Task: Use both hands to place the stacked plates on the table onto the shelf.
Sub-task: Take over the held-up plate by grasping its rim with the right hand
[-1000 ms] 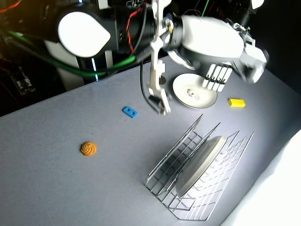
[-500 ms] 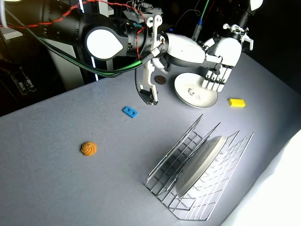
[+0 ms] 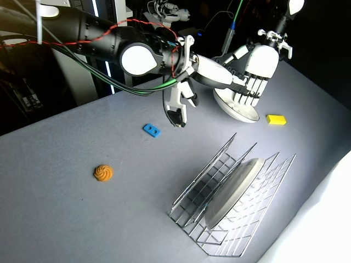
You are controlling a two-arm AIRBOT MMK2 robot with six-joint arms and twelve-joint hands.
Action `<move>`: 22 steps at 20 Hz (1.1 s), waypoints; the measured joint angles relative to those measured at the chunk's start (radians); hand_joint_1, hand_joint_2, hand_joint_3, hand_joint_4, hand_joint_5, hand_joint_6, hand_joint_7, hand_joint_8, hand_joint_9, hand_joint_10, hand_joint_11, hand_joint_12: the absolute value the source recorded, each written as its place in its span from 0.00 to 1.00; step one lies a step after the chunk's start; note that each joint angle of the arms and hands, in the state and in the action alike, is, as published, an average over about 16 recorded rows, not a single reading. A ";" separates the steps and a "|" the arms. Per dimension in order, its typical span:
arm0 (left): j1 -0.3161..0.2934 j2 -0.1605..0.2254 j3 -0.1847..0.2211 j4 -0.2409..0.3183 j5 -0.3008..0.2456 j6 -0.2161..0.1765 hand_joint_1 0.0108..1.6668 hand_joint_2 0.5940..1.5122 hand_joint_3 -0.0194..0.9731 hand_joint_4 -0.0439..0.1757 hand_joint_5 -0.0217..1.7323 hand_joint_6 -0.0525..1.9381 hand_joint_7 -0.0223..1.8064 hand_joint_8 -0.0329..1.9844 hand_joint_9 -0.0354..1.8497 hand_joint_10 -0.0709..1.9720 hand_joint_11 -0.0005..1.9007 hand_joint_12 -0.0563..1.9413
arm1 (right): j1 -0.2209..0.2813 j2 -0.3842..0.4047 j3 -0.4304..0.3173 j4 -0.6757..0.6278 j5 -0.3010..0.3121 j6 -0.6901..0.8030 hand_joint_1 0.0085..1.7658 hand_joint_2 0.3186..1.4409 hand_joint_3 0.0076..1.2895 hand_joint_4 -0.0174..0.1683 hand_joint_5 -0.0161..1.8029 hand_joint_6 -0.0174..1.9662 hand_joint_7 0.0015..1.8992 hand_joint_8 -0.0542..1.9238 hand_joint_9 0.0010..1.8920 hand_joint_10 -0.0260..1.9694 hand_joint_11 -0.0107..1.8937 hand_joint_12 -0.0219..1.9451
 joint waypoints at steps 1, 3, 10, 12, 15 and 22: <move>0.001 -0.001 0.000 -0.001 0.001 0.000 0.01 0.45 0.03 0.19 0.02 0.02 0.02 0.01 0.01 0.02 0.01 0.02 | -0.002 -0.019 0.017 0.000 -0.002 -0.003 0.69 0.58 0.00 0.11 0.03 0.03 0.01 0.04 0.01 0.02 0.01 0.02; 0.002 -0.002 0.000 -0.002 0.001 0.000 0.01 0.45 0.03 0.19 0.01 0.02 0.02 0.01 0.01 0.02 0.01 0.02 | -0.005 -0.059 0.054 0.000 -0.003 -0.006 0.70 0.59 0.00 0.11 0.03 0.03 0.01 0.04 0.01 0.02 0.01 0.01; 0.003 -0.004 0.002 -0.004 0.002 0.000 0.01 0.45 0.03 0.18 0.01 0.02 0.01 0.01 0.01 0.02 0.01 0.02 | -0.014 -0.204 0.203 0.000 0.014 -0.008 0.73 0.60 0.01 0.11 0.03 0.03 0.01 0.04 0.01 0.02 0.01 0.02; 0.003 -0.005 0.003 -0.004 0.002 0.000 0.01 0.45 0.03 0.18 0.01 0.02 0.01 0.01 0.01 0.02 0.01 0.02 | -0.016 -0.242 0.243 0.001 0.022 -0.008 0.74 0.60 0.01 0.11 0.04 0.03 0.01 0.04 0.01 0.02 0.01 0.02; 0.003 -0.006 0.004 -0.005 0.002 0.000 0.01 0.45 0.03 0.18 0.01 0.02 0.01 0.01 0.01 0.02 0.01 0.02 | -0.020 -0.290 0.294 0.001 0.030 -0.007 0.74 0.60 0.01 0.11 0.05 0.03 0.02 0.04 0.01 0.02 0.01 0.04; 0.003 -0.008 0.010 -0.005 0.001 0.000 0.01 0.45 0.03 0.18 0.01 0.02 0.01 0.01 0.01 0.02 0.01 0.02 | -0.027 -0.356 0.358 0.002 0.044 -0.006 0.74 0.60 0.00 0.11 0.12 0.03 0.09 0.04 0.08 0.02 0.02 0.21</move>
